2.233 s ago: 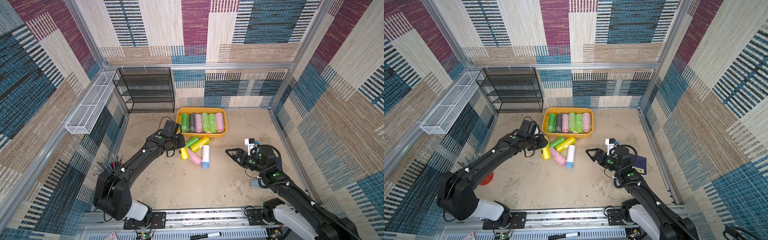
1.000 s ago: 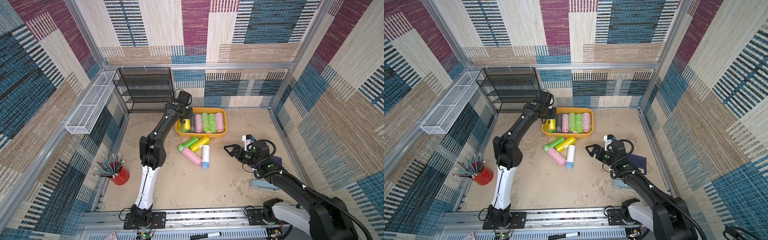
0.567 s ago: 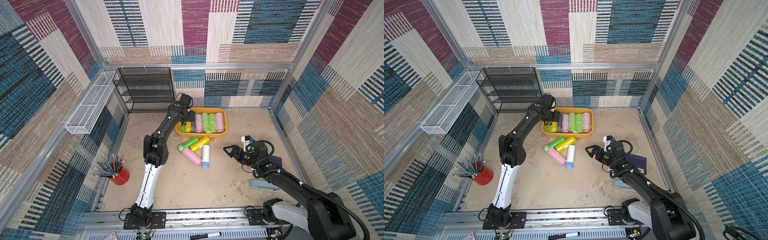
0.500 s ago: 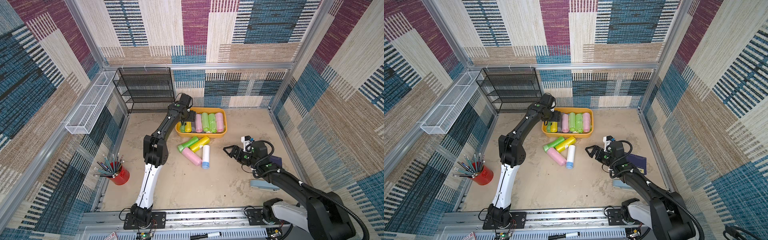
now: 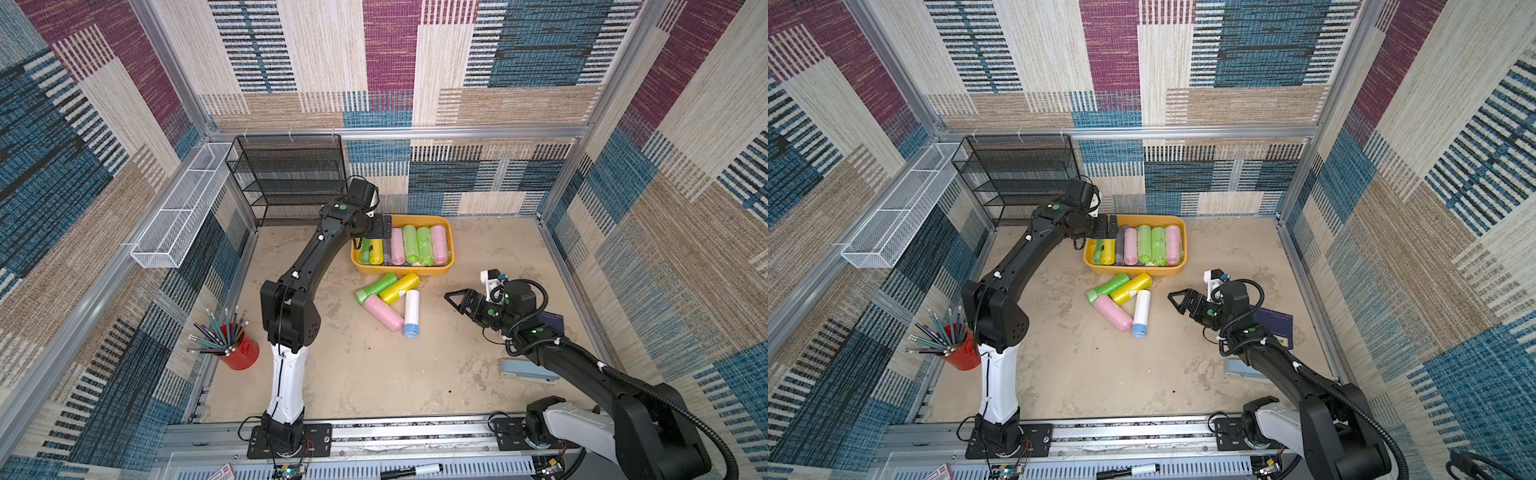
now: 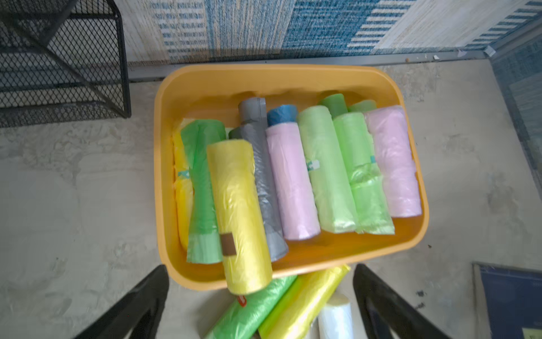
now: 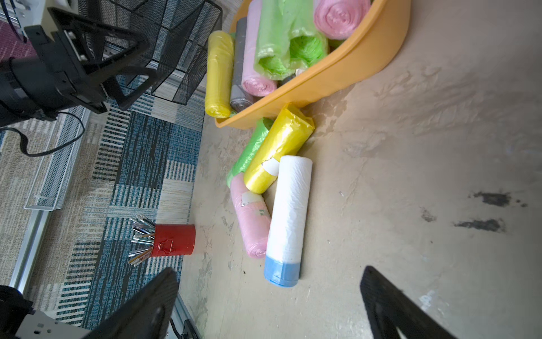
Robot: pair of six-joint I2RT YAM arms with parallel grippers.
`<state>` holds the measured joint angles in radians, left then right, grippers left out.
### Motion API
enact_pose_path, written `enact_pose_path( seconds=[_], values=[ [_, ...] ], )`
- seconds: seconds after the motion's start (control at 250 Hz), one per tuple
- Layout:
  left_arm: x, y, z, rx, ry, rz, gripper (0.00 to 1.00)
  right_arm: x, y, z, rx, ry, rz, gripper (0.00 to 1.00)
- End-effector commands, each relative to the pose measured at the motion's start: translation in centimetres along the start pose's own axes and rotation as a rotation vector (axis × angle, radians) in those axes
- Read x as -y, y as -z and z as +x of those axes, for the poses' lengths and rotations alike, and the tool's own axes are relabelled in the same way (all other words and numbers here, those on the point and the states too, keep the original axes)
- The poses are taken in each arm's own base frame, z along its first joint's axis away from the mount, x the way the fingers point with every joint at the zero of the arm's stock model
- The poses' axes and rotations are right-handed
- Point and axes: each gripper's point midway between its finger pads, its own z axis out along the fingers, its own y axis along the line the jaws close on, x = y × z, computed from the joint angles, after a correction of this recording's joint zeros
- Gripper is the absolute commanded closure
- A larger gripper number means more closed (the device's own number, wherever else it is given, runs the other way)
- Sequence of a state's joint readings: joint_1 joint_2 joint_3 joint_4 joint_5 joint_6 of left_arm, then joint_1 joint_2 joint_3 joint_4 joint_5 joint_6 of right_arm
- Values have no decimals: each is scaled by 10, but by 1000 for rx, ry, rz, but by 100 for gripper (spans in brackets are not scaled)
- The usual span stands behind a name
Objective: Put the roll of trash bags into the storage box
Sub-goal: Place the roll of trash bags in the storage box.
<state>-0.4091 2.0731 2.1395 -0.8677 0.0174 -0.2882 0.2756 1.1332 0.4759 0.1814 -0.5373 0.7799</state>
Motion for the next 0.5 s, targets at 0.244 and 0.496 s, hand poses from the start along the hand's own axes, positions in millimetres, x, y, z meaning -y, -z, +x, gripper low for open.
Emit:
enact_pose_path(
  seconds=[0.244, 0.496],
  values=[
    [-1, 87, 49, 171, 88, 35, 2, -4, -10, 0, -26, -9, -47, 1],
    [-15, 123, 97, 262, 195, 104, 2, -15, 1, -11, 21, -15, -32, 1]
  ],
)
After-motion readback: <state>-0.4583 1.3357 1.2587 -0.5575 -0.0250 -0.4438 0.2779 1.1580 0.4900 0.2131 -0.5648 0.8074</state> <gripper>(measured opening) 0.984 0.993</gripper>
